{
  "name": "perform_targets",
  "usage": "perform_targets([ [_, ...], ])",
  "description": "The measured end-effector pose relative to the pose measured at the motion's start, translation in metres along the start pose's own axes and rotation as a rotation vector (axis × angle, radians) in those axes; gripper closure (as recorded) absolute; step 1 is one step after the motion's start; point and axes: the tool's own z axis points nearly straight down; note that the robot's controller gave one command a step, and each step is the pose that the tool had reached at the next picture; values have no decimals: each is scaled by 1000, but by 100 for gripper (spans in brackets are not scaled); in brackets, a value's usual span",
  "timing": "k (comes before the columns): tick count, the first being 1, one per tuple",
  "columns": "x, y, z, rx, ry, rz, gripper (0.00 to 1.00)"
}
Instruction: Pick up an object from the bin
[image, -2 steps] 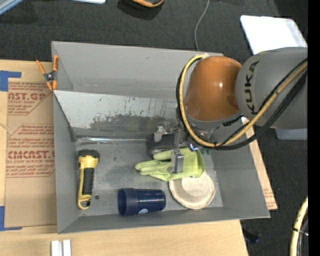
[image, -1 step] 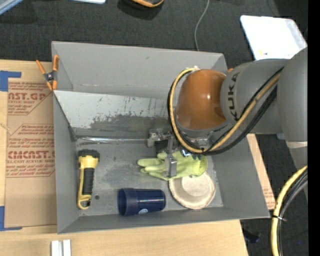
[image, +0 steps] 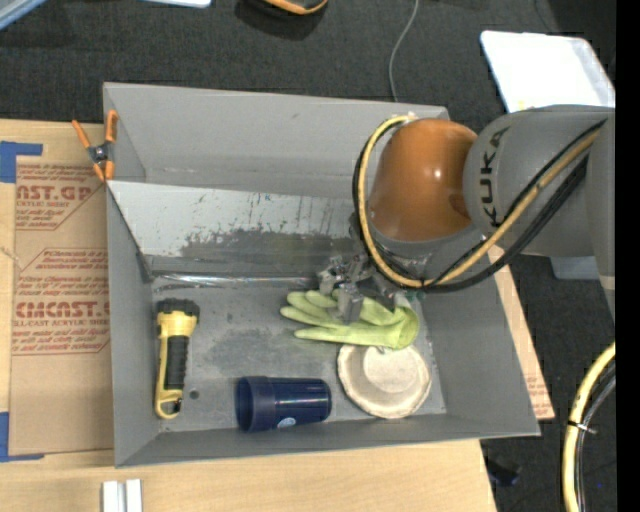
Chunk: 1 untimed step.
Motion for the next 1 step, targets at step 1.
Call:
perform_targets([
  [1, 0, 0, 1, -1, 0, 0, 100],
])
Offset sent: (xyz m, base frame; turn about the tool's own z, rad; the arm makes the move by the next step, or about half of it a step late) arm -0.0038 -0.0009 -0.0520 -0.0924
